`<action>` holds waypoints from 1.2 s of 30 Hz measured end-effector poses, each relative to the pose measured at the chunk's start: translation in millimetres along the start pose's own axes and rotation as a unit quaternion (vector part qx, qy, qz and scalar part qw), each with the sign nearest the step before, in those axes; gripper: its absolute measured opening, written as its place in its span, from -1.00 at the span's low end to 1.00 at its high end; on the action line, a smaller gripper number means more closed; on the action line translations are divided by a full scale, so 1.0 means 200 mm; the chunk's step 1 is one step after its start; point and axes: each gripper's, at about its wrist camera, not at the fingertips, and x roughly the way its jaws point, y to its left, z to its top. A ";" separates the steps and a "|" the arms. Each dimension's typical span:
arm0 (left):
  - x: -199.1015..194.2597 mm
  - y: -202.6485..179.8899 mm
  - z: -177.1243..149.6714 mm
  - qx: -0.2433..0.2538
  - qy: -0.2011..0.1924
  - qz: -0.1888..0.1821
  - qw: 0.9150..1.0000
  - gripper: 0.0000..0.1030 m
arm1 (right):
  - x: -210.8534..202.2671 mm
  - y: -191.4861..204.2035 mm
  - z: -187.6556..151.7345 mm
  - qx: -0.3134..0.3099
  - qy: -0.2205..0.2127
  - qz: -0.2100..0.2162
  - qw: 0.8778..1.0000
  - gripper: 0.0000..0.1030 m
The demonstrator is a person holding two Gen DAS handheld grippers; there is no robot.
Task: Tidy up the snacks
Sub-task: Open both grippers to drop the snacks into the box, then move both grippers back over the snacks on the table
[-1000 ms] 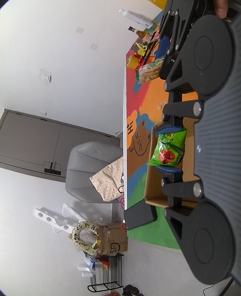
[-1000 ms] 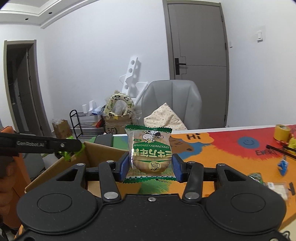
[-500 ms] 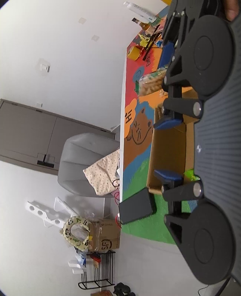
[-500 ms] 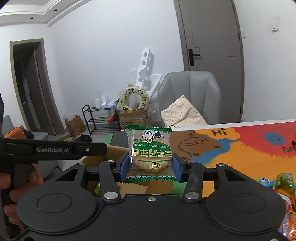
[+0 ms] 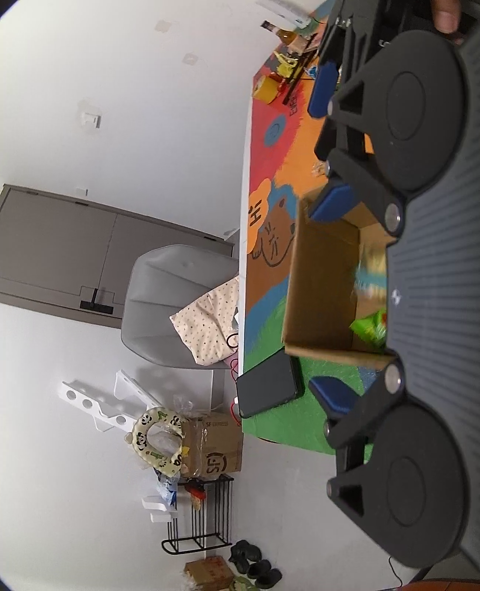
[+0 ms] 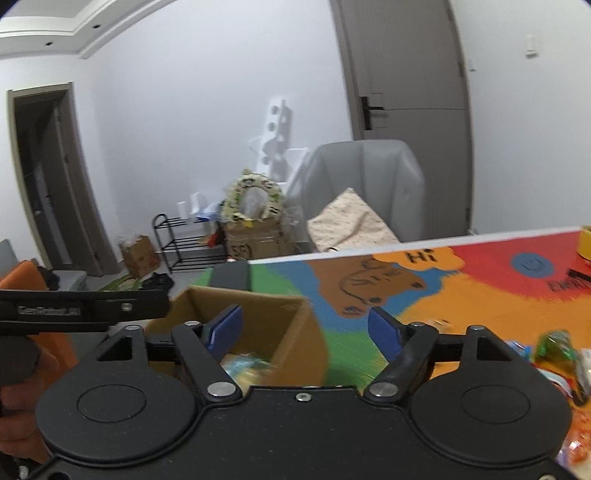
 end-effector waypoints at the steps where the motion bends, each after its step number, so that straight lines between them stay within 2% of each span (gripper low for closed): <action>1: 0.00 -0.01 -0.01 0.004 0.002 0.001 1.000 0.81 | -0.01 -0.02 -0.01 0.004 0.003 -0.005 1.000 0.50; 6: -0.02 -0.08 -0.03 0.007 0.017 -0.008 1.000 0.85 | -0.10 -0.12 -0.06 0.031 0.007 -0.026 0.999 0.74; 16: -0.09 -0.21 -0.07 0.001 0.023 -0.027 0.999 0.97 | -0.27 -0.22 -0.14 0.039 0.004 -0.056 0.998 1.00; 22: -0.12 -0.31 -0.09 0.009 0.023 -0.036 0.999 0.98 | -0.38 -0.29 -0.17 0.036 0.001 -0.073 0.997 1.00; 36: -0.14 -0.63 -0.16 0.029 0.009 -0.098 0.995 1.00 | -0.65 -0.56 -0.22 0.053 -0.009 -0.127 0.990 1.00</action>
